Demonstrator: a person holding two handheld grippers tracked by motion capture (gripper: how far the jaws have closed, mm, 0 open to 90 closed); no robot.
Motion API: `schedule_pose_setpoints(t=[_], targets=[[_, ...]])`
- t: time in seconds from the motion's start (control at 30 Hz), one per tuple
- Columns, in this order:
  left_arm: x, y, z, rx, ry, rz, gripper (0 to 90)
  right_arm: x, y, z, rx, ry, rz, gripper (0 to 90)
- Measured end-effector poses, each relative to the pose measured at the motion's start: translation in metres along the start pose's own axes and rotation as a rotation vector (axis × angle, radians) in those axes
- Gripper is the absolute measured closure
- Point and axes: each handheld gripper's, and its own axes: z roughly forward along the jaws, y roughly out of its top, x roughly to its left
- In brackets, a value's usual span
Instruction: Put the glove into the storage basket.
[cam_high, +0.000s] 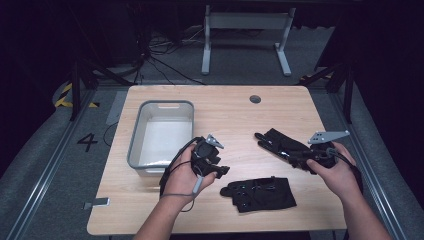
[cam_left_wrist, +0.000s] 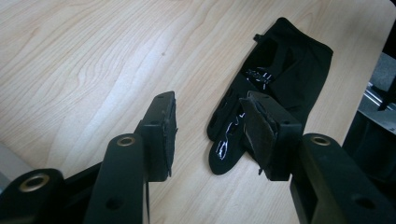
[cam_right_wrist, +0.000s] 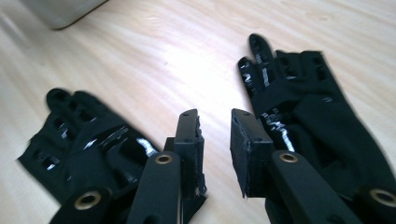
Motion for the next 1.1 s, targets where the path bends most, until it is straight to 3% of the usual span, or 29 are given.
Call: schedule_pose_setpoints(t=[0.17,0.43,0.63,0.8,0.87,1.1], targets=[[0.003,-0.002,0.000,0.009,0.003,-0.006,52.7,-0.013,0.012,0.005,0.010,-0.040,-0.003,73.5],[0.006,-0.004,0.000,0.033,-0.010,-0.004,51.0,-0.046,0.021,0.028,0.020,-0.079,0.080,74.7],[0.009,-0.005,-0.001,0.031,-0.008,-0.010,50.5,-0.061,0.025,0.042,0.025,-0.090,0.107,74.3],[0.009,-0.005,-0.001,0.027,-0.007,-0.017,49.1,-0.072,0.023,0.056,0.051,-0.109,0.125,74.5],[0.008,-0.005,-0.001,0.030,-0.008,-0.015,49.0,-0.078,0.020,0.063,0.078,-0.139,0.122,74.5],[0.008,-0.005,0.000,0.033,-0.004,-0.014,48.9,-0.090,0.011,0.066,0.102,-0.174,0.132,71.8]])
